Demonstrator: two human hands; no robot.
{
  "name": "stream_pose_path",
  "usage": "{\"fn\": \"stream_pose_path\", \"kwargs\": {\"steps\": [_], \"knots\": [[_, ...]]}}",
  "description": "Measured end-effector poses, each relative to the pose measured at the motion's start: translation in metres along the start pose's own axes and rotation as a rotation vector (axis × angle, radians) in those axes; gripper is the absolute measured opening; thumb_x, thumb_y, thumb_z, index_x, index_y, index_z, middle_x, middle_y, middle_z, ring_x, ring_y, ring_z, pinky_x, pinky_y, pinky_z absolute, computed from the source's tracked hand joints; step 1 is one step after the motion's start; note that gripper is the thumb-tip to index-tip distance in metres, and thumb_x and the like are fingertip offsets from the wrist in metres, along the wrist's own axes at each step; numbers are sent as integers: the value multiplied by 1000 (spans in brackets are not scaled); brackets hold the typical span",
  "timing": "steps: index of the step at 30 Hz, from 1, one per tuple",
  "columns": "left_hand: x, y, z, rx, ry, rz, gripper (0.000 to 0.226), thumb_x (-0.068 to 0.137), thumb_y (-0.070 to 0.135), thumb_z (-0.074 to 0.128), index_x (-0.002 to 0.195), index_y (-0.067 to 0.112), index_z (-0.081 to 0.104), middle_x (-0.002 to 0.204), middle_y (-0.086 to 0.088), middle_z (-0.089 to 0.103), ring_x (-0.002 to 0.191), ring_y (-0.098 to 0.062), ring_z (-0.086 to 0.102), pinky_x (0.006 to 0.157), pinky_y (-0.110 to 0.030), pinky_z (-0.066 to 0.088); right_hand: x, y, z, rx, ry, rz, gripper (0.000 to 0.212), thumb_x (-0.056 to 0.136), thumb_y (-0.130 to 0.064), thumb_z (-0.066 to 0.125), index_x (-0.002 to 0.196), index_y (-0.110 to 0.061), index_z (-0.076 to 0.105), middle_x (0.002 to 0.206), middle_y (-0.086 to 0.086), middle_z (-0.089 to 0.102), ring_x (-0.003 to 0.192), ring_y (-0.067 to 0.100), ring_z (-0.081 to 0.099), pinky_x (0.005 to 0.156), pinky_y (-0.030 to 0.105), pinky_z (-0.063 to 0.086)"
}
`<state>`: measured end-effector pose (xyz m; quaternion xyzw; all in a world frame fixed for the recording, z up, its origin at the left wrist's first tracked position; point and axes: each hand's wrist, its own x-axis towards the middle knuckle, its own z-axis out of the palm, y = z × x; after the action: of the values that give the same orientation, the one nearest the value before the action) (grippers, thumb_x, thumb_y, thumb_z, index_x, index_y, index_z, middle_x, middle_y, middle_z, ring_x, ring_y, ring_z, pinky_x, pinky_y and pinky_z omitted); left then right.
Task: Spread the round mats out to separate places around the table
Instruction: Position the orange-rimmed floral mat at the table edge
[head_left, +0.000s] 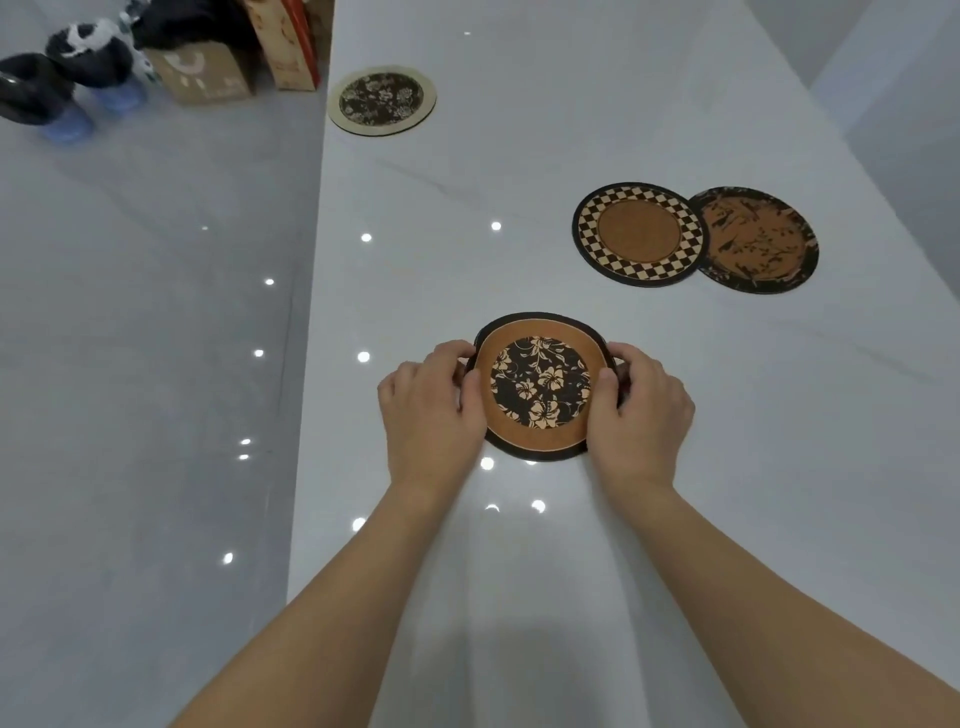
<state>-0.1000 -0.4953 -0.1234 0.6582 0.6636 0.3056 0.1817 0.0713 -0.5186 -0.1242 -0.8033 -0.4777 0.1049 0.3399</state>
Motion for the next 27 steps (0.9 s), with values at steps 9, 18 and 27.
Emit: {"fn": "stream_pose_path", "kwargs": {"steps": [9, 18, 27], "knots": [[-9, -7, -17, -250, 43, -123, 18, 92, 24, 51, 107, 26, 61, 85, 14, 61, 86, -14, 57, 95, -42, 44, -18, -7, -3, 107, -84, -24, 19, 91, -30, 48, 105, -28, 61, 74, -12, 60, 82, 14, 57, 98, 32, 31], [-58, -77, -89, -267, 200, -350, 19, 92, 25, 55, 107, 27, 66, 90, 4, 66, 78, -15, 60, 82, -46, 53, -106, -67, 28, 152, -255, -103, 17, 91, -28, 49, 107, -26, 56, 79, -11, 59, 82, 13, 54, 89, 30, 34], [-80, -95, -90, -256, 205, -328, 17, 92, 21, 59, 108, 21, 65, 97, 6, 58, 89, -14, 56, 86, -42, 51, -115, -72, 35, -144, -223, -195, 33, 93, -26, 37, 120, -21, 56, 97, 1, 63, 91, 23, 50, 83, 38, 35]]}}
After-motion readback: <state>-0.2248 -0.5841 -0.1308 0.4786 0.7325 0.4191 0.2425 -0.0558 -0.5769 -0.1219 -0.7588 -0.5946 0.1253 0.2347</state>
